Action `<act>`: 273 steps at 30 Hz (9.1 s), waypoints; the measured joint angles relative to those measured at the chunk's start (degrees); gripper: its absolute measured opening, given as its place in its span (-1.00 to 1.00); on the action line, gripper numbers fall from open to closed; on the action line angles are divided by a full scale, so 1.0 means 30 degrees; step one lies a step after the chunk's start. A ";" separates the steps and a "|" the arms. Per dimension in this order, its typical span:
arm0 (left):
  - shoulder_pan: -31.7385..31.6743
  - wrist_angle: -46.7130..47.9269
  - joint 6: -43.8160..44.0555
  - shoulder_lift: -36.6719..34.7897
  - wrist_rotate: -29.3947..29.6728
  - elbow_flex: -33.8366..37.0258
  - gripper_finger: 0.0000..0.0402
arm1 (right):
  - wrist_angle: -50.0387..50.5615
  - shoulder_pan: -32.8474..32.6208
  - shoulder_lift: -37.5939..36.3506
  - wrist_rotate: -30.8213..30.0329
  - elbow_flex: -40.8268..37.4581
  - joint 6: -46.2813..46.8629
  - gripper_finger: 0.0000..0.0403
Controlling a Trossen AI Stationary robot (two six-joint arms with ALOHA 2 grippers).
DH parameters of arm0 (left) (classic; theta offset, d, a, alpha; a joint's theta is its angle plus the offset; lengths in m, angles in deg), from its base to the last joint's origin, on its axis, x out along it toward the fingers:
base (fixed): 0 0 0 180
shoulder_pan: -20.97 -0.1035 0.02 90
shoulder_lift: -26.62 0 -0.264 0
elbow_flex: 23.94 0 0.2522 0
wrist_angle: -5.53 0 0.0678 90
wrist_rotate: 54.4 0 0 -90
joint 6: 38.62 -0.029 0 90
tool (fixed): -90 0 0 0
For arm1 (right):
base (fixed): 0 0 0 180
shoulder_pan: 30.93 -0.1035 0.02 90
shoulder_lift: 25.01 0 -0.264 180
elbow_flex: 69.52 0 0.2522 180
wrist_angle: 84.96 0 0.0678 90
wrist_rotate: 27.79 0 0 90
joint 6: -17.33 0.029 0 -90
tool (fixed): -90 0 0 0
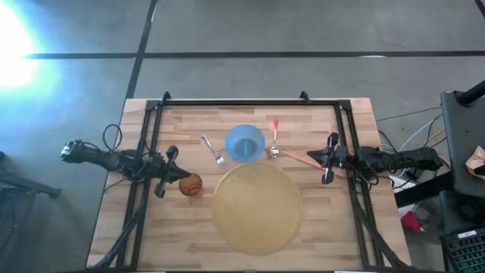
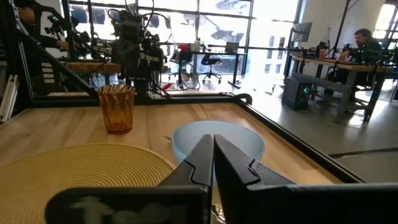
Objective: Pick & Place Utensil
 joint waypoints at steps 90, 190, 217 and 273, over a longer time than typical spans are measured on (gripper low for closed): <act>-0.0006 2.5971 1.3906 1.5915 0.2234 -2.0315 -0.22 | 0.0000 -0.0001 0.0005 0.0000 0.0005 -0.0006 -0.96; -0.0526 2.4747 1.1546 2.3025 0.0080 -2.0212 -0.97 | -0.0007 0.0000 0.0000 0.0000 0.0000 -0.0006 -0.96; -0.0727 2.1107 1.0635 2.3045 0.2188 -2.5079 -0.97 | -0.0001 0.0000 0.0006 0.0000 0.0006 -0.0006 -0.96; -0.2236 2.1464 0.9056 2.9712 -0.2071 -2.5304 -0.97 | -0.0002 0.0000 0.0006 0.0000 0.0005 -0.0006 -0.96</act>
